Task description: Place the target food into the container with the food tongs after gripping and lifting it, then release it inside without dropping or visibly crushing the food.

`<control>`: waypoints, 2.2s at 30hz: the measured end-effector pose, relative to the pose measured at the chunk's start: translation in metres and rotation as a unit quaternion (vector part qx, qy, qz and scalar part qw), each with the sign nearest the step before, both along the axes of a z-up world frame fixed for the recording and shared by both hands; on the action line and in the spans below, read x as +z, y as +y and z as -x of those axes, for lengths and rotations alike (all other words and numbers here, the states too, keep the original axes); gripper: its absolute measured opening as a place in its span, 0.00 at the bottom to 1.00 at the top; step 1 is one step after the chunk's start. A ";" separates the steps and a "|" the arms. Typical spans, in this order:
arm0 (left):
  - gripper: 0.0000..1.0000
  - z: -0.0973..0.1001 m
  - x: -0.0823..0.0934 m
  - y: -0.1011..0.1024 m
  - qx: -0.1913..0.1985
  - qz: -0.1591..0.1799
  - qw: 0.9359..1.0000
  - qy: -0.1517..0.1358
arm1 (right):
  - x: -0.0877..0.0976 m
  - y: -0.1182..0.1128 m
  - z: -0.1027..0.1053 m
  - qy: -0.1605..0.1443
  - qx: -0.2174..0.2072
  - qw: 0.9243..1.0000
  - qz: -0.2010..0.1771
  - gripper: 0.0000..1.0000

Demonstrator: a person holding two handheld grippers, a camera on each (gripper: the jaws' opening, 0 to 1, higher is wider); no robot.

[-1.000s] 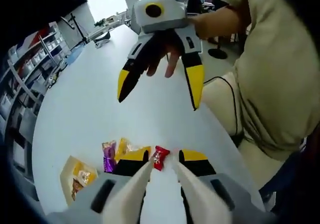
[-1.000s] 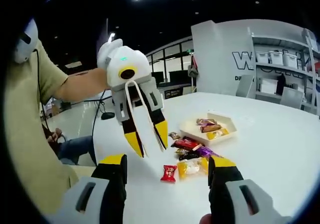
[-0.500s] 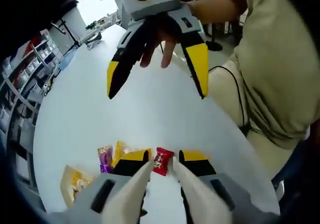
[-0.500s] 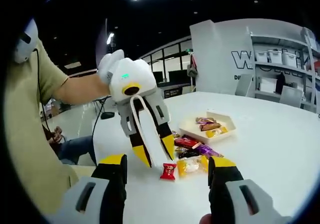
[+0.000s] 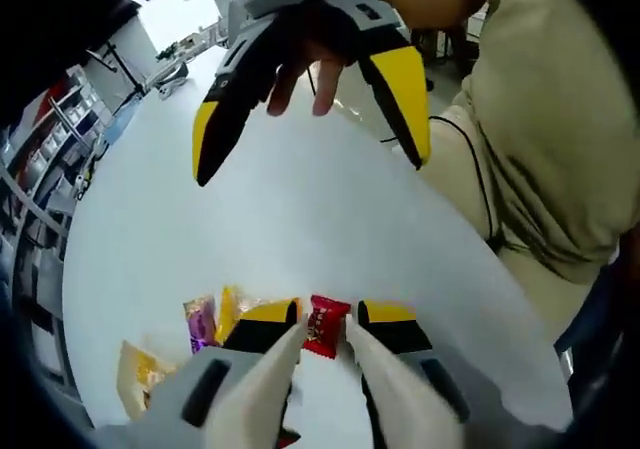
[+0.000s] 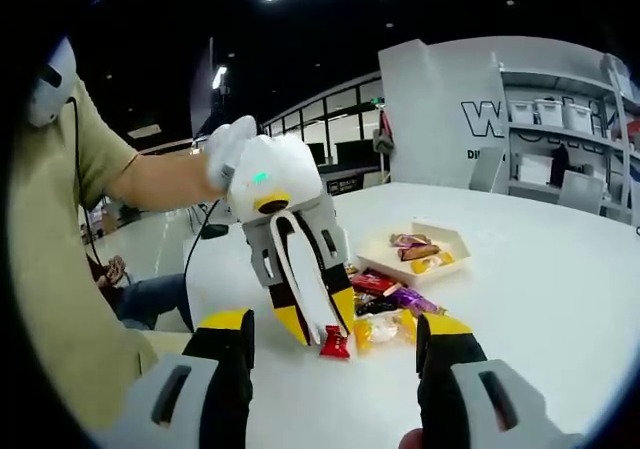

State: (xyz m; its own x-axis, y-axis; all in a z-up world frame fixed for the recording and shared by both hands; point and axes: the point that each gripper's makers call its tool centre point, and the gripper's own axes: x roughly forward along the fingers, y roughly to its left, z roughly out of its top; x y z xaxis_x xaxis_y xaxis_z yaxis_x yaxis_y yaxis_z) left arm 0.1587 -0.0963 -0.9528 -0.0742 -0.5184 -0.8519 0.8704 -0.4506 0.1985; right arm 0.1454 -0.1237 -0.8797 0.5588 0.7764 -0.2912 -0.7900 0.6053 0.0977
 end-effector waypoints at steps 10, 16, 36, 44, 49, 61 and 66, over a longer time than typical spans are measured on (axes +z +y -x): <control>0.23 -0.002 -0.010 -0.004 -0.012 -0.013 1.000 -0.006 | -0.001 0.000 0.001 0.001 0.000 1.000 0.000 0.64; 0.23 -0.003 -0.012 -0.001 -0.007 -0.016 1.000 -0.003 | -0.002 -0.002 0.001 0.003 -0.002 1.000 0.000 0.64; 0.20 -0.002 -0.004 0.001 0.057 0.008 0.997 0.053 | -0.002 0.001 0.002 0.002 0.000 1.000 0.001 0.63; 0.19 -0.004 0.007 0.007 0.080 0.018 0.994 0.070 | -0.001 0.000 0.002 0.001 0.000 1.000 0.002 0.63; 0.19 -0.009 0.017 0.014 0.092 0.027 0.993 0.073 | -0.001 0.001 0.002 0.001 0.001 1.000 0.001 0.63; 0.19 -0.037 0.050 0.035 0.133 0.055 0.987 0.069 | 0.000 0.004 0.003 0.000 0.004 1.000 0.001 0.63; 0.19 -0.054 0.063 0.044 0.151 0.065 0.984 0.062 | 0.000 0.006 0.004 0.000 0.006 1.000 0.000 0.63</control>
